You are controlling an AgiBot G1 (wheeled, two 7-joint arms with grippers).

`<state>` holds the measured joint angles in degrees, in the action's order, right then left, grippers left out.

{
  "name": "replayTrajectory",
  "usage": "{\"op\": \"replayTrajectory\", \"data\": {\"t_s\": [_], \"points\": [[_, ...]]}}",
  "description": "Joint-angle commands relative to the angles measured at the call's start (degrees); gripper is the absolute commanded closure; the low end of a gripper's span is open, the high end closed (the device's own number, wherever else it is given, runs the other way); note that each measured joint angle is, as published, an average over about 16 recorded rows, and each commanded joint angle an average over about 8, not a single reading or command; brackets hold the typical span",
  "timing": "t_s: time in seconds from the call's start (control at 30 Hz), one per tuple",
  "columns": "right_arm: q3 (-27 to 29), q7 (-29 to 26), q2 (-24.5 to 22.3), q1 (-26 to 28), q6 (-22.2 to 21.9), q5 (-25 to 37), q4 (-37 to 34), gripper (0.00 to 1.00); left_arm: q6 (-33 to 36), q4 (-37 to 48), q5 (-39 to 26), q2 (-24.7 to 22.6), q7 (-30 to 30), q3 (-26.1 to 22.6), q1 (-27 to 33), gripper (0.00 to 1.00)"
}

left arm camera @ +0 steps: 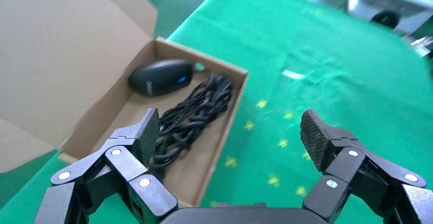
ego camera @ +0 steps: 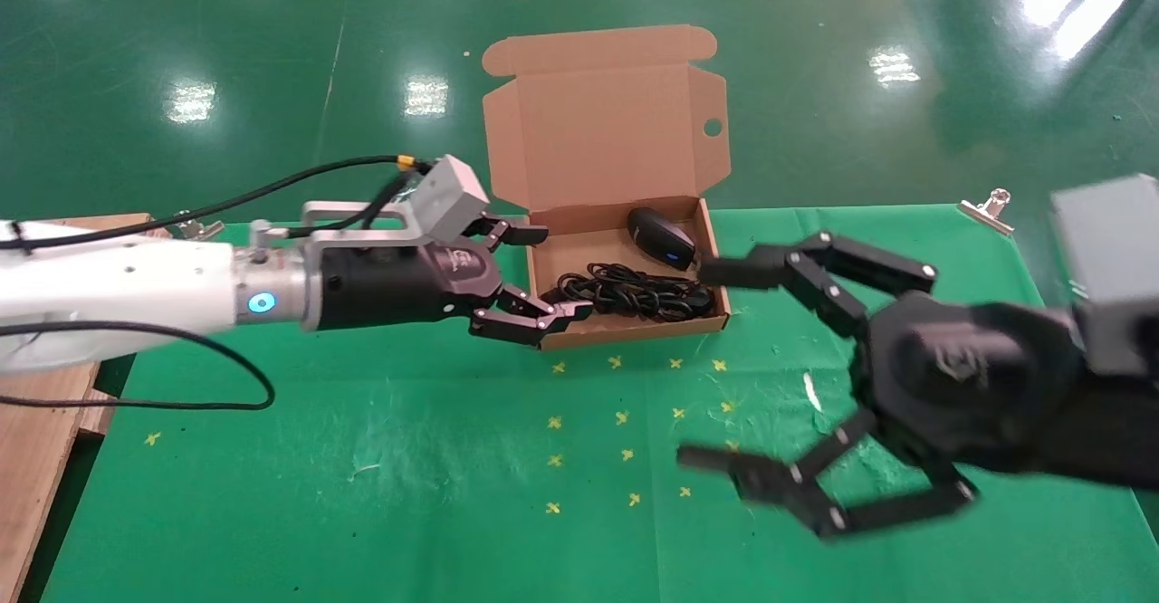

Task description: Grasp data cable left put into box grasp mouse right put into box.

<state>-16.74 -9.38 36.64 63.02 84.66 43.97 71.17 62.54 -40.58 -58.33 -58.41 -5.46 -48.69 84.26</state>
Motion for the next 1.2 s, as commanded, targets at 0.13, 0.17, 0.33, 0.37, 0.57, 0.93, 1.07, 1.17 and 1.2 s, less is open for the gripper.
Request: {"op": "replayTrajectory", "data": {"t_s": [0.13,0.17,0.33,0.37,0.57,0.93,1.07,1.17,1.2], "points": [[0.7,-1.4,-1.6,-1.4,1.0,-2.1,2.4,0.00,3.3,-4.7,2.3,3.3,-0.8,4.6,-3.2,0.00],[0.7,-1.4,-1.6,-1.4,1.0,-2.1,2.4,0.00,4.0,-5.6,2.8,4.0,-0.9,5.6,-3.9,0.00],[0.7,-1.3,-1.6,-1.4,1.1,-2.1,2.4,0.00,7.2,-10.3,5.2,7.3,-1.7,10.2,-7.1,0.00],[0.7,-1.3,-1.6,-1.4,1.0,-2.1,2.4,0.00,7.9,-11.3,5.6,8.0,-1.8,11.2,-7.8,0.00],[0.6,-1.3,-1.6,-1.4,1.0,-2.2,2.4,0.00,11.8,-16.9,8.4,12.0,-2.7,16.7,-11.6,0.00],[0.6,-1.3,-1.7,-1.4,1.0,-2.2,2.3,0.00,19.0,-27.1,13.5,19.2,-4.3,26.8,-18.6,0.00],[0.6,-1.3,-1.7,-1.4,1.0,-2.2,2.3,0.00,21.5,-30.6,15.3,21.7,-4.9,30.3,-21.0,0.00],[0.6,-1.3,-1.7,-1.4,1.0,-2.2,2.4,0.00,23.1,-32.9,16.4,23.3,-5.3,32.6,-22.6,0.00],[0.6,-1.3,-1.7,-1.4,1.0,-2.2,2.4,0.00,23.5,-33.5,16.7,23.7,-5.4,33.2,-23.0,0.00]]}}
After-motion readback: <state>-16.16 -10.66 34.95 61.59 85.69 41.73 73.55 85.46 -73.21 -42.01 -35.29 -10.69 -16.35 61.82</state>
